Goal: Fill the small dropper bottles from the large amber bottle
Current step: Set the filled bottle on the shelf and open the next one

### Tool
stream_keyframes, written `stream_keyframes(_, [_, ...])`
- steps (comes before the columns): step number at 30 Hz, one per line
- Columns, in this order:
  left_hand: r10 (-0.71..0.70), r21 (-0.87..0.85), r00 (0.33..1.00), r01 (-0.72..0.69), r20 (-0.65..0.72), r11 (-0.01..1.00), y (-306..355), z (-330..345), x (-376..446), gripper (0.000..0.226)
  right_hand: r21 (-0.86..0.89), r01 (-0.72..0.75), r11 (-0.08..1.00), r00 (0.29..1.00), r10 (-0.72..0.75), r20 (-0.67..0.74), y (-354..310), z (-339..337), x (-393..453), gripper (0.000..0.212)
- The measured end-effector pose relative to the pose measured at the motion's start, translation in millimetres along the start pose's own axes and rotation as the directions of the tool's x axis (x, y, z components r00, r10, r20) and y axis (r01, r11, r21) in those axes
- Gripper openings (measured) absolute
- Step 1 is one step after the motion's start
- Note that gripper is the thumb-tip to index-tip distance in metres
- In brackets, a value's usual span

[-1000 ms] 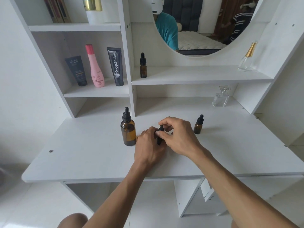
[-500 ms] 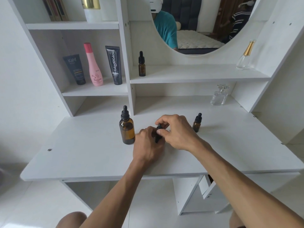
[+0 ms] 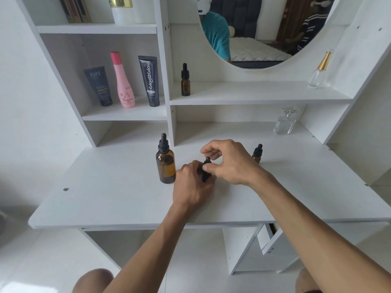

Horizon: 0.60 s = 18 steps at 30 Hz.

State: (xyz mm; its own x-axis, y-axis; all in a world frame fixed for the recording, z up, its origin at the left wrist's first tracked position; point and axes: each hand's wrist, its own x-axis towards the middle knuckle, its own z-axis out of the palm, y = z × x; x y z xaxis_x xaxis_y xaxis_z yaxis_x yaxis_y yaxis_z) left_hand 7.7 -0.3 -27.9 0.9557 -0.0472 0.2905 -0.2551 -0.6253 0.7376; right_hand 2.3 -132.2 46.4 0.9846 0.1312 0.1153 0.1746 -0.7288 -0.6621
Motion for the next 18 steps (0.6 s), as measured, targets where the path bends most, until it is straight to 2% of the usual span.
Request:
stream_keyframes(12, [0.003, 0.010, 1.000, -0.003, -0.009, 1.000, 0.4, -0.4, -0.3, 0.020, 0.041, -0.016, 0.999, 1.000, 0.017, -0.026, -0.2, 0.3, 0.3, 0.035])
stream_keyframes(18, [-0.004, -0.014, 1.000, 0.004, -0.008, 1.000, 0.1, -0.3, -1.0, 0.015, 0.060, -0.004, 0.998, 1.000, 0.002, 0.021, 0.1, -2.8, -0.3, 0.040])
